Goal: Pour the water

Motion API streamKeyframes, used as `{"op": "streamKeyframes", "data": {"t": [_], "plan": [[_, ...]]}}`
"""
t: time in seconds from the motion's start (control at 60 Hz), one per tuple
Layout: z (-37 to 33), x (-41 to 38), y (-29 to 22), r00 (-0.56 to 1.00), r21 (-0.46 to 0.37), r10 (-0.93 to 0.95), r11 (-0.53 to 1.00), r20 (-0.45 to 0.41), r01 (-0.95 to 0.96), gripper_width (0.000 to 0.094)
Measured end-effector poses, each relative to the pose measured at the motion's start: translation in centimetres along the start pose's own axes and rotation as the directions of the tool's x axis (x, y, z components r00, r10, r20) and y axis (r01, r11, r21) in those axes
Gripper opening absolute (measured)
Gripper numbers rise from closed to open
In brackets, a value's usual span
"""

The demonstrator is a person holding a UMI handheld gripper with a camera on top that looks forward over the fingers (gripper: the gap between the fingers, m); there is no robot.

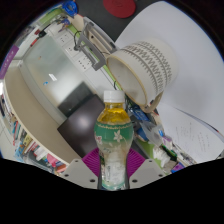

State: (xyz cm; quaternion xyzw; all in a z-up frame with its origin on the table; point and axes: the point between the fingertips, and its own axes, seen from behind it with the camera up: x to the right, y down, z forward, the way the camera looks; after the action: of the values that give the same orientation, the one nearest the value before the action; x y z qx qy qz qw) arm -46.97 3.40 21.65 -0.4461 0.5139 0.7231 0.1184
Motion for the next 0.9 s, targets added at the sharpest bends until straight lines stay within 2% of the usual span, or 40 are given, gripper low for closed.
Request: {"op": "streamKeyframes", "data": {"t": [0.167, 0.267, 0.35, 0.433, 0.517, 0.633, 0.7, 0.783, 0.833, 0.9], "plan": [[-0.1, 0.2, -0.8, 0.995, -0.016, 0.101, 0.995, 0.010, -0.101, 0.0308], [-0.5, 0.7, -0.2, 0.996, -0.030, 0.079, 0.996, -0.031, -0.080, 0.0306], [-1.1, 0.4, 1.2, 0.995, -0.072, -0.068, 0.995, -0.074, 0.063, 0.0309], [-1.8, -1.0, 2.1, 0.930, -0.109, -0.351, 0.934, -0.106, 0.340, 0.0308], [-3.0, -3.9, 0.5, 0.745, -0.092, -0.659, 0.752, -0.105, 0.653, 0.0309], [-5.4, -10.3, -4.0, 0.340, -0.030, -0.917, 0.353, -0.209, 0.935, 0.0310], [-7.3, -12.6, -8.4, 0.089, -0.005, -0.946, 0.095, -0.313, 0.995, 0.0309], [-9.8, -14.7, -13.3, -0.192, -0.082, -0.863, -0.174, -0.468, 0.981, 0.0309], [-11.1, -14.7, -16.5, -0.303, -0.120, -0.805, -0.281, -0.511, 0.952, 0.0311], [-11.9, -13.9, -19.5, -0.376, -0.181, -0.758, -0.332, -0.533, 0.926, 0.0310]]}}
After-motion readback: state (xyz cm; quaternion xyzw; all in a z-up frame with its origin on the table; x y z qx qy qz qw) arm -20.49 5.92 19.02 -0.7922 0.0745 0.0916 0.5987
